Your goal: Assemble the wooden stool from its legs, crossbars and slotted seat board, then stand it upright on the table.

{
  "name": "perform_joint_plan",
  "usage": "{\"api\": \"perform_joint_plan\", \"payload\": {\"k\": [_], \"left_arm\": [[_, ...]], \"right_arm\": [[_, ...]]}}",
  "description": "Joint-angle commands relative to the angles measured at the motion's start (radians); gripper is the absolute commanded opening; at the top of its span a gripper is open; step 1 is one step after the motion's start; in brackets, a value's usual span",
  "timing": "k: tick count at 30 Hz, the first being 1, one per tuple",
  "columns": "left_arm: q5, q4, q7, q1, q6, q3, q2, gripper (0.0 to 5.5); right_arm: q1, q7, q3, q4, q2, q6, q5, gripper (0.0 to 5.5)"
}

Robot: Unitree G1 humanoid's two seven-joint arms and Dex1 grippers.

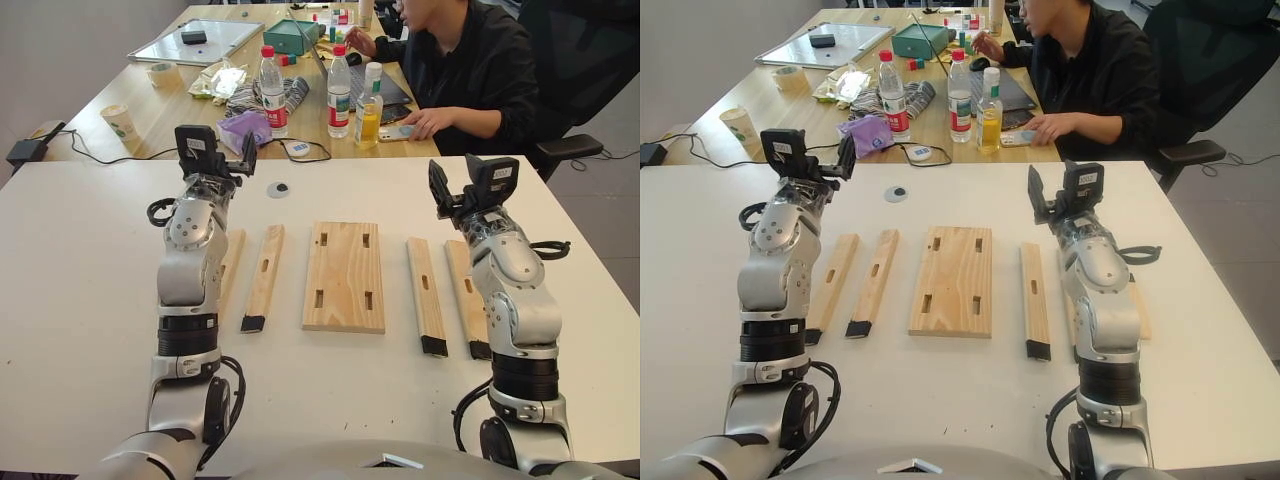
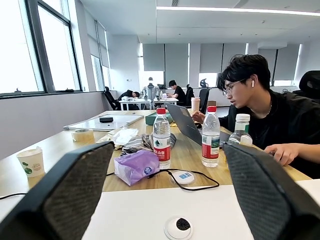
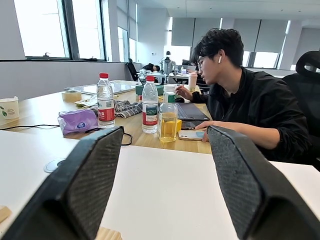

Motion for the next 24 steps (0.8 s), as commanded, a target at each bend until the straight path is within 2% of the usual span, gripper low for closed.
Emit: {"api": "perform_joint_plan", "payload": {"k": [1, 24], "left_arm": [[-0.005, 0.021, -0.026, 0.017, -0.014, -0.006, 0.004, 4.01], [-0.024, 0.012, -0.072, 0.032, -0.059, -0.028, -0.009, 4.01]], "right_arm": [[0.012, 0.006, -0.015, -0.015, -0.013, 0.008, 0.012, 3.1], [0.021, 0.019, 0.029, 0.004, 0.003, -0.011, -0.005, 3.1]]}}
